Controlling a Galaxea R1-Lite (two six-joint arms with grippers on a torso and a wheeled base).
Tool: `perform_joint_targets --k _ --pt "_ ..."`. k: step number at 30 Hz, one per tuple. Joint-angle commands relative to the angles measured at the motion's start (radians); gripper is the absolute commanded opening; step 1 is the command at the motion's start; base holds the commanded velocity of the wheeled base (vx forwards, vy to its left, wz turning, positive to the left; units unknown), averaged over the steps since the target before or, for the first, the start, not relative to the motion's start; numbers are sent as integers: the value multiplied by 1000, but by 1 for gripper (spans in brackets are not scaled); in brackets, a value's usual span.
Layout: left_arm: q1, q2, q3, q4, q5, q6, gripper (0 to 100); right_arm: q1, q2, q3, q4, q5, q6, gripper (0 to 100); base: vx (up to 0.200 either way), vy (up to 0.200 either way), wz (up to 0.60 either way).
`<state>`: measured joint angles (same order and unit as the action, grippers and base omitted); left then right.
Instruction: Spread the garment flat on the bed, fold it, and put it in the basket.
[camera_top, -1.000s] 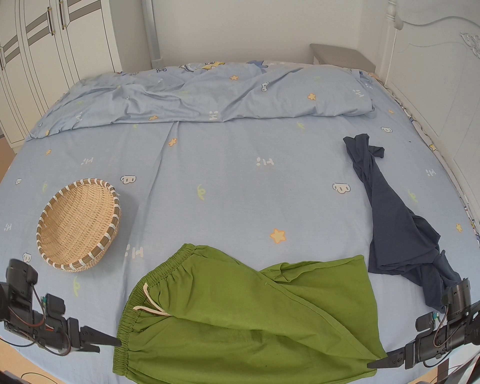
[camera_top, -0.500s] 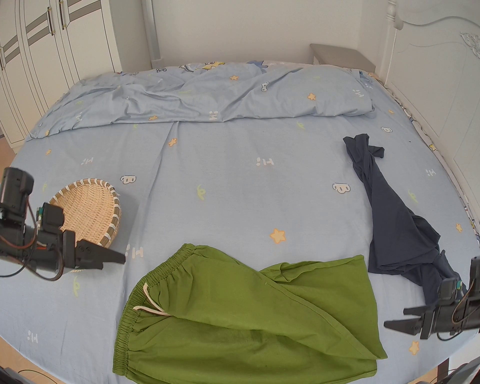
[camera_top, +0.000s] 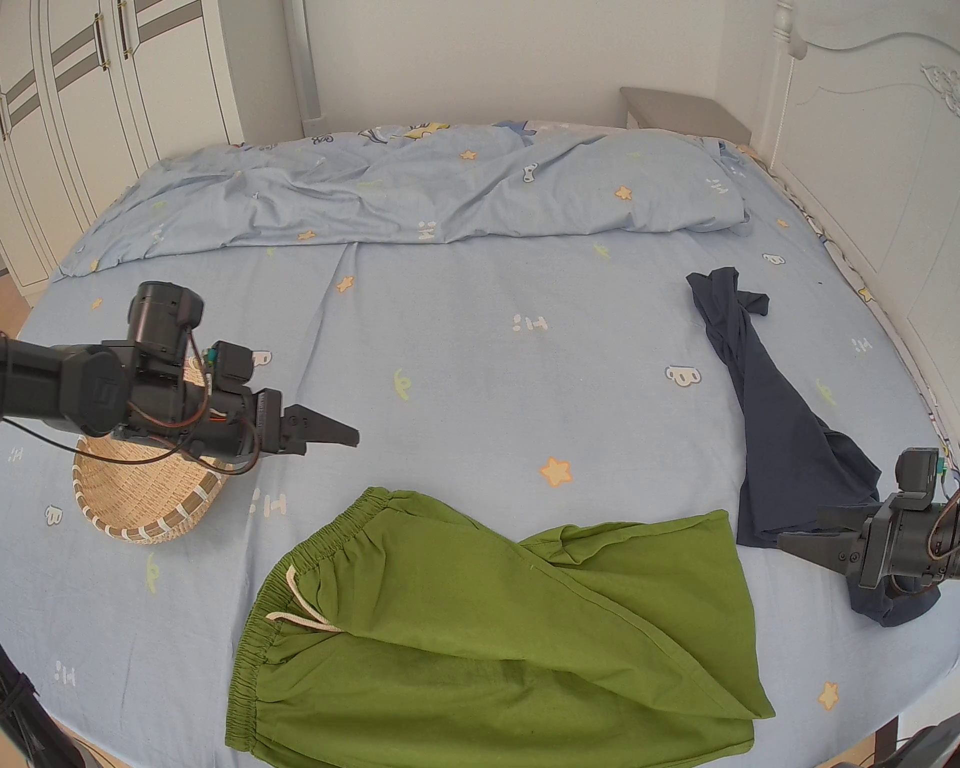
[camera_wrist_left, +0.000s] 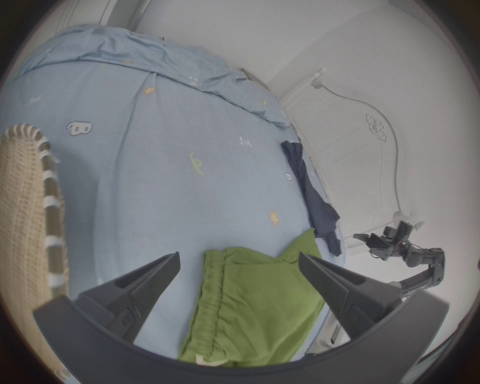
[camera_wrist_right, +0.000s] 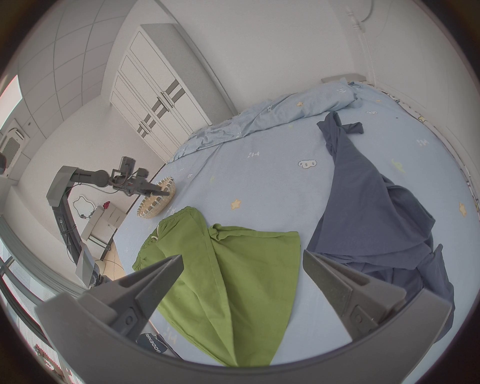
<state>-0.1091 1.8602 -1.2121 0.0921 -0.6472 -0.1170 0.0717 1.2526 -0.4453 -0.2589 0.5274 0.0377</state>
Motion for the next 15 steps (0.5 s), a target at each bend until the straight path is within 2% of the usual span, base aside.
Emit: perform_joint_targets --k 1,4,12,15 --pt "-84 183 -84 -18 92 -3 100 30 2 7 0 -41 -1 100 0 0 0" --pt "-98 197 -86 -18 146 -4 100 30 5 4 0 -41 -1 100 0 0 0" --pt "-104 231 -86 -17 146 -15 100 40 11 8 0 -43 1 100 0 0 0" --pt "-118 235 -84 -17 143 -46 100 40 10 8 0 -43 1 100 0 0 0"
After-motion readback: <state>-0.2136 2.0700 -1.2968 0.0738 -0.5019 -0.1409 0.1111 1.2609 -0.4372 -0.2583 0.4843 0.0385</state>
